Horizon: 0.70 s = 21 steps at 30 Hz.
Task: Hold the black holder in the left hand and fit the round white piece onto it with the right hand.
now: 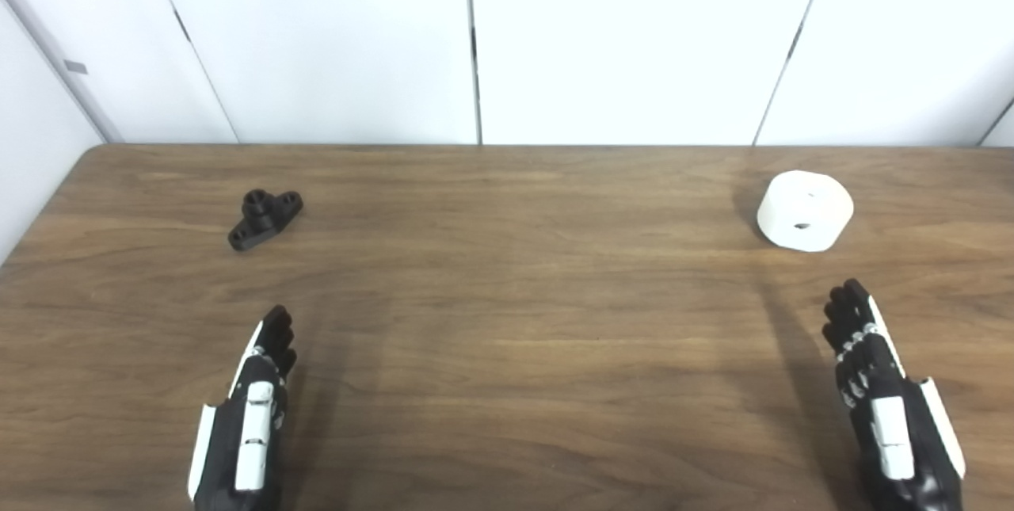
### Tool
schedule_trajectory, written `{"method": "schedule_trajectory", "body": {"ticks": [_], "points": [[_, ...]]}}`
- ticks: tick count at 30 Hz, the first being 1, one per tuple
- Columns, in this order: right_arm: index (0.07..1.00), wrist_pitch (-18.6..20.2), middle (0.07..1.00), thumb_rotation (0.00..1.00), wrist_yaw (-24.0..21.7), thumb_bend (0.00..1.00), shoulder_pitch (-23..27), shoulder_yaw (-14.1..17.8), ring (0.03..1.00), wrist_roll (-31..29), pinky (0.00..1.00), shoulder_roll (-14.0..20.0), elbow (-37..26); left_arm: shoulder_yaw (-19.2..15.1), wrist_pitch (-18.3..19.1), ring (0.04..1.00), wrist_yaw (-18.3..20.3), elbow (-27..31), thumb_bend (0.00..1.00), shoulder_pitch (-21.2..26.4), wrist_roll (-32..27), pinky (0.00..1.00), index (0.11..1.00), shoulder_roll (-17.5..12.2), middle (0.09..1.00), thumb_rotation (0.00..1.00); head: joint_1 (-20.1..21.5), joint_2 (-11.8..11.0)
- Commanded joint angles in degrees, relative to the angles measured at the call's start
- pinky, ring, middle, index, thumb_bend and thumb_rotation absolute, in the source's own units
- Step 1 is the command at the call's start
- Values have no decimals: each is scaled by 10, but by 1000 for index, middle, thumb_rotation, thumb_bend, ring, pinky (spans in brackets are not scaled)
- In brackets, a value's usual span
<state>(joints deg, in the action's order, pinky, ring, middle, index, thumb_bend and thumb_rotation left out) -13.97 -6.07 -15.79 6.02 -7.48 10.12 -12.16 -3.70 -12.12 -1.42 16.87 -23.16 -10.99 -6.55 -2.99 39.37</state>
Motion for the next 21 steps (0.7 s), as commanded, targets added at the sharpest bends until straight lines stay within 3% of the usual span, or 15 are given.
{"method": "schedule_trajectory", "body": {"ticks": [1,12,21], "points": [[987,-10,982,950,0,632,-11,5,988,2,1000,4,8,0,-22,993,-3,21,420,-9,10,1000,946,27,972,878,-1,0],[993,-17,985,959,-5,618,-11,5,990,-1,1000,8,13,5,-27,993,-1,18,410,-11,12,1000,952,26,973,889,-12,-8],[1000,-30,994,973,-11,602,-10,8,1000,-7,1000,19,30,19,-45,971,-8,5,427,-15,37,999,934,41,961,819,-79,-34]]}}
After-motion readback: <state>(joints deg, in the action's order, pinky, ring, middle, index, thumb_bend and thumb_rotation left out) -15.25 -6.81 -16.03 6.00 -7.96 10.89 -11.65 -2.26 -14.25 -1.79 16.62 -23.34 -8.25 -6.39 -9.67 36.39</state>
